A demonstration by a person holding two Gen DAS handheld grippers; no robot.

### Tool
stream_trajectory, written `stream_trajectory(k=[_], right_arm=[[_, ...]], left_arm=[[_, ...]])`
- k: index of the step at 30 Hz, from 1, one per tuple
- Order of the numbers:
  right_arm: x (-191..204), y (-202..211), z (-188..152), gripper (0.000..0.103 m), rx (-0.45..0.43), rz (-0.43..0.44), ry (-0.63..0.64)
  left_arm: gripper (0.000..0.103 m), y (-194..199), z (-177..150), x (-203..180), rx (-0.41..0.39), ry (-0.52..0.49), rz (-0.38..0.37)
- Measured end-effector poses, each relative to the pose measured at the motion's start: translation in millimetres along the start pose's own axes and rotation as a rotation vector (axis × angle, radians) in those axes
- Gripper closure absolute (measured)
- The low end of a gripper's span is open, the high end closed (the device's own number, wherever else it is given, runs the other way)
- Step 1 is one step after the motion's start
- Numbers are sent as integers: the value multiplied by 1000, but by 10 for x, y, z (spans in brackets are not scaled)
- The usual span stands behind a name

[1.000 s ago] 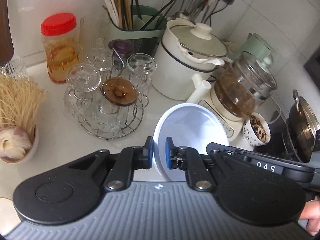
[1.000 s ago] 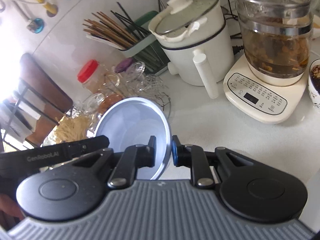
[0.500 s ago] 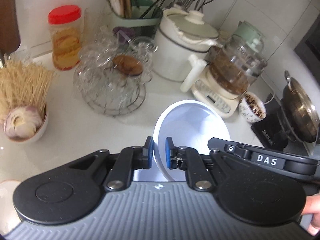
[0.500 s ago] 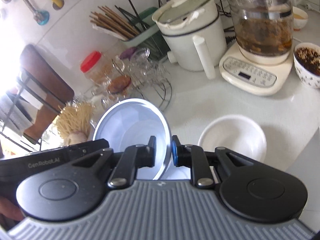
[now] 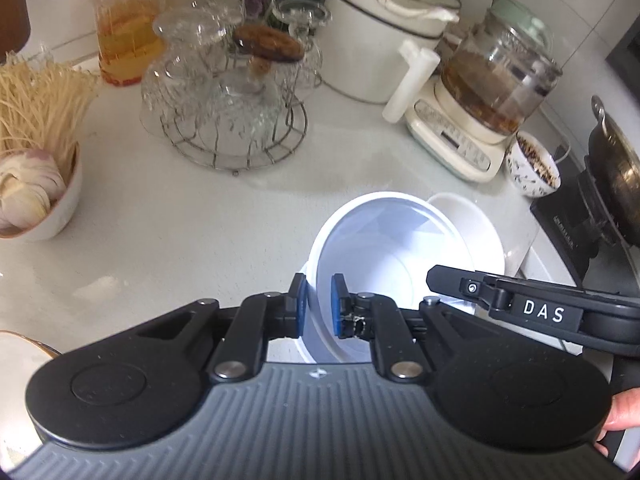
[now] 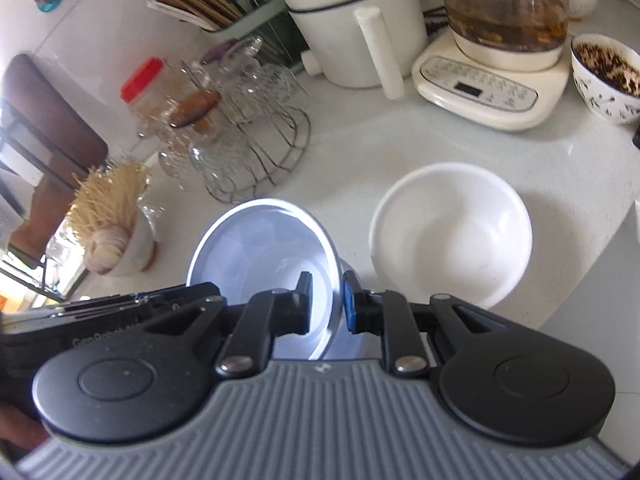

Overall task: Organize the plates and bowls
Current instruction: 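Lower the plastic bowl into the other plastic bowl and open both grippers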

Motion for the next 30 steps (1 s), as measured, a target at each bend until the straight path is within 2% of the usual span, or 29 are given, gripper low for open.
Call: stream_trajectory(k=[8, 10, 12, 14, 15, 18, 23, 25, 30], right_arm=[[-59, -33, -6, 82, 4, -5, -31], [-82, -27, 3, 80, 10, -2, -43], [-112, 15, 14, 71, 0, -6, -57], [-134, 60, 20, 63, -10, -11, -66], [-141, 77, 23, 59, -13, -5, -72], [-173, 95, 3, 59, -1, 16, -93], [-209, -36, -120, 59, 77, 52, -144], [-231, -111, -181, 59, 105, 50, -171], [-225, -213, -266, 61, 131, 56, -197]], left_arm=[[86, -99, -54, -8, 35, -3, -6], [75, -108, -65, -1, 49, 1, -8], [54, -105, -71, 26, 51, 9, 5], [51, -84, -76, 53, 43, 13, 6], [51, -81, -79, 70, 41, 16, 7], [51, -110, -93, 129, 44, 28, 10], [53, -221, -107, 180, 57, 41, -11], [56, -272, -120, 189, 63, 51, -24], [72, -334, -150, 153, 74, 34, -29]])
Point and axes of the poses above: each gripper's, at about its wrist camera, not at the fingertips, and y roughly against the way its jaws point, x to its left, z to its top, the point moved 6 cm from there along -y, roughly the way its jaws point, and after that the axes turned 3 degrees about -x, right-handed, at the moved point
